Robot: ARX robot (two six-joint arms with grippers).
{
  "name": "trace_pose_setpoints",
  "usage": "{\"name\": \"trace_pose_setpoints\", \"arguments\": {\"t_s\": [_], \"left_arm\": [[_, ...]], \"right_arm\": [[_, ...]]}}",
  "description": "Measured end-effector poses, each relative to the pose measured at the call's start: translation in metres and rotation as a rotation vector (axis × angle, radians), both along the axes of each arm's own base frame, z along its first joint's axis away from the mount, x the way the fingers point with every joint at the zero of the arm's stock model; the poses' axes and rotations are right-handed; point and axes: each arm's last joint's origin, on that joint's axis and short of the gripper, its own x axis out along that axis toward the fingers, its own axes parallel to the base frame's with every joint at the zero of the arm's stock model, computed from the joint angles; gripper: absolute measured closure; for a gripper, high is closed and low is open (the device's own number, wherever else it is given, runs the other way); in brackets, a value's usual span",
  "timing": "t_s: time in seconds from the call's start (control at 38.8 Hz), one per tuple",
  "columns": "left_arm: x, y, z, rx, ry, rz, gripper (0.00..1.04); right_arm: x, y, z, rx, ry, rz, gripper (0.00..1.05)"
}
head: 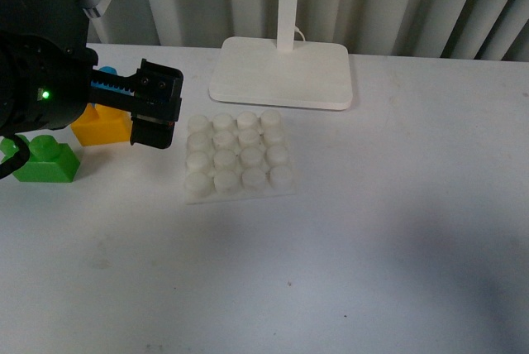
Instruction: Insert yellow block into base center
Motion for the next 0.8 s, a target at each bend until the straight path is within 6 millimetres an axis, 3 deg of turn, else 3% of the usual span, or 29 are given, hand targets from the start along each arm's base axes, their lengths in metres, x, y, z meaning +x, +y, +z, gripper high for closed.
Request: {"name": "trace_pose_setpoints", "arguments": {"t_s": [0.18, 0.49, 0.8], "left_arm": [[0.023, 0.002, 0.000, 0.061, 0.051, 0.004, 0.06], [0.060, 0.023, -0.002, 0.069, 0.135, 0.138, 0.06], [0.063, 0.030, -0.017, 0.095, 0.217, 0.182, 0.06]], "right_arm": [[0.000, 0.000, 0.000, 0.000, 0.000, 0.000, 0.09], [0.000, 0.000, 0.000, 0.000, 0.000, 0.000, 0.09], [0.000, 0.000, 0.000, 0.000, 0.000, 0.000, 0.09]]}}
